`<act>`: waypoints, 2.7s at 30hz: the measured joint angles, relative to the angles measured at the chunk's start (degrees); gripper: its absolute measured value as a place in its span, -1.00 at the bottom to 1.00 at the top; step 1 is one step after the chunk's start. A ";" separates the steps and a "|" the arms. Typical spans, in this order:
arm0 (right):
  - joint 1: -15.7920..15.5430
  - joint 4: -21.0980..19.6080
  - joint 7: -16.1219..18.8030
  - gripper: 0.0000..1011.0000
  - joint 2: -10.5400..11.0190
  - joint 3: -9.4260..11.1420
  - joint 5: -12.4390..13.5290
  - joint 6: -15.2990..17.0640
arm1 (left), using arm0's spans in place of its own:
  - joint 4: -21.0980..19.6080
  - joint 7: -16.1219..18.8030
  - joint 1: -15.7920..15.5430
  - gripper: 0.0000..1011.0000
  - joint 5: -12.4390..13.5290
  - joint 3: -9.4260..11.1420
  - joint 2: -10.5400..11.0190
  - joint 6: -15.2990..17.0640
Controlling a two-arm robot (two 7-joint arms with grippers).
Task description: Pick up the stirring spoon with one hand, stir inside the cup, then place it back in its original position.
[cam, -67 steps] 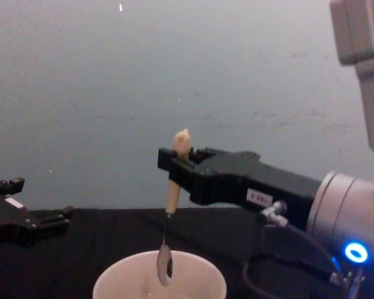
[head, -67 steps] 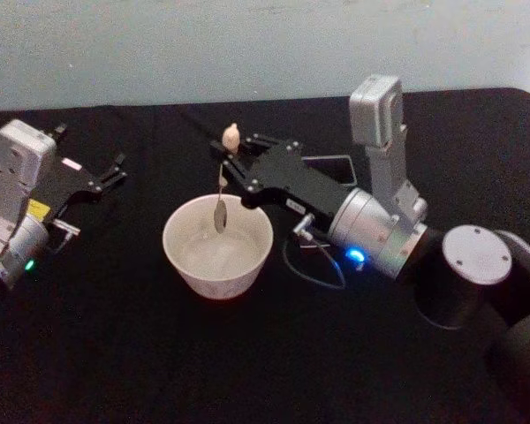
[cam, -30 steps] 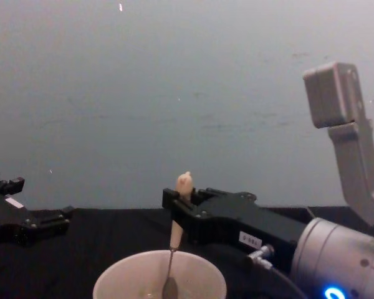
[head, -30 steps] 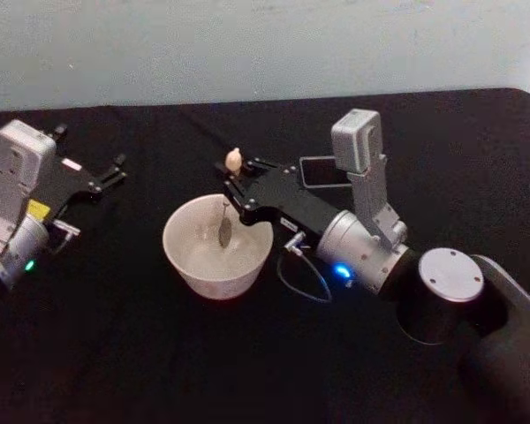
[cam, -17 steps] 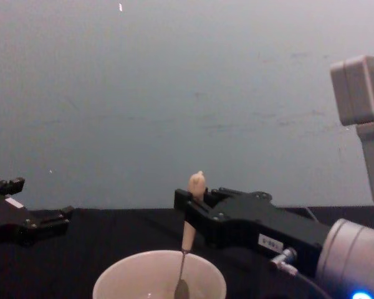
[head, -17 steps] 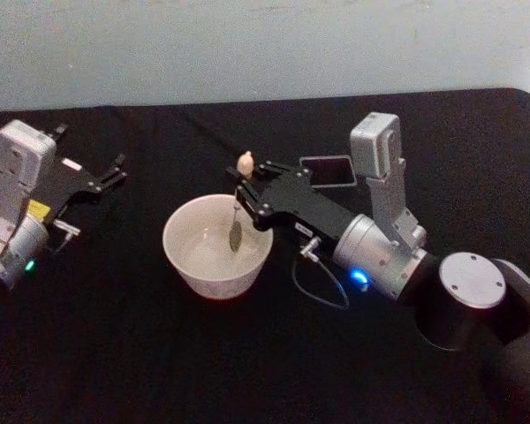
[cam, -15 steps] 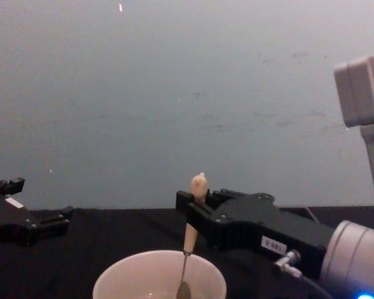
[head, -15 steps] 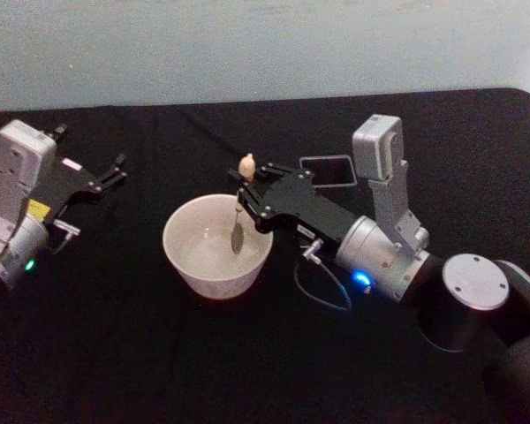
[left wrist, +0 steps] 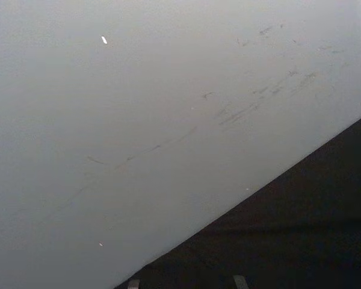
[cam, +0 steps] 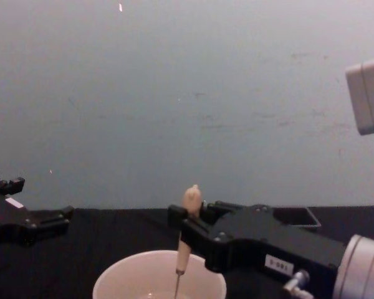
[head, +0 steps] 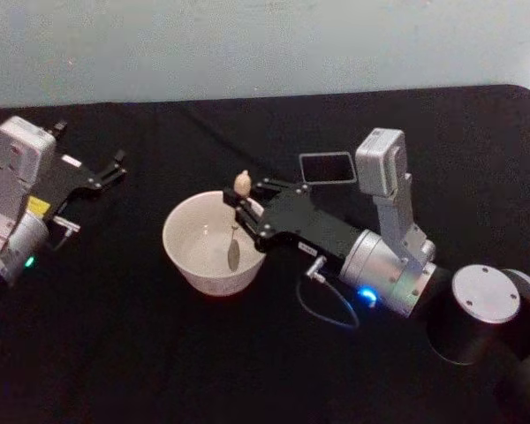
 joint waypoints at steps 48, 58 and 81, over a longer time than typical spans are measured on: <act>4.53 6.21 -3.46 -0.60 -5.43 0.32 -2.89 -0.35 | 0.00 0.00 0.00 0.98 0.00 0.00 0.00 0.00; 2.76 4.09 -2.51 -0.60 -3.15 0.95 -2.36 -0.18 | 0.00 0.00 0.00 0.98 0.00 0.00 0.00 0.00; 0.28 0.18 -0.15 -0.60 -0.69 -1.06 -1.04 0.28 | 0.00 0.00 0.00 0.98 0.00 0.00 0.00 0.00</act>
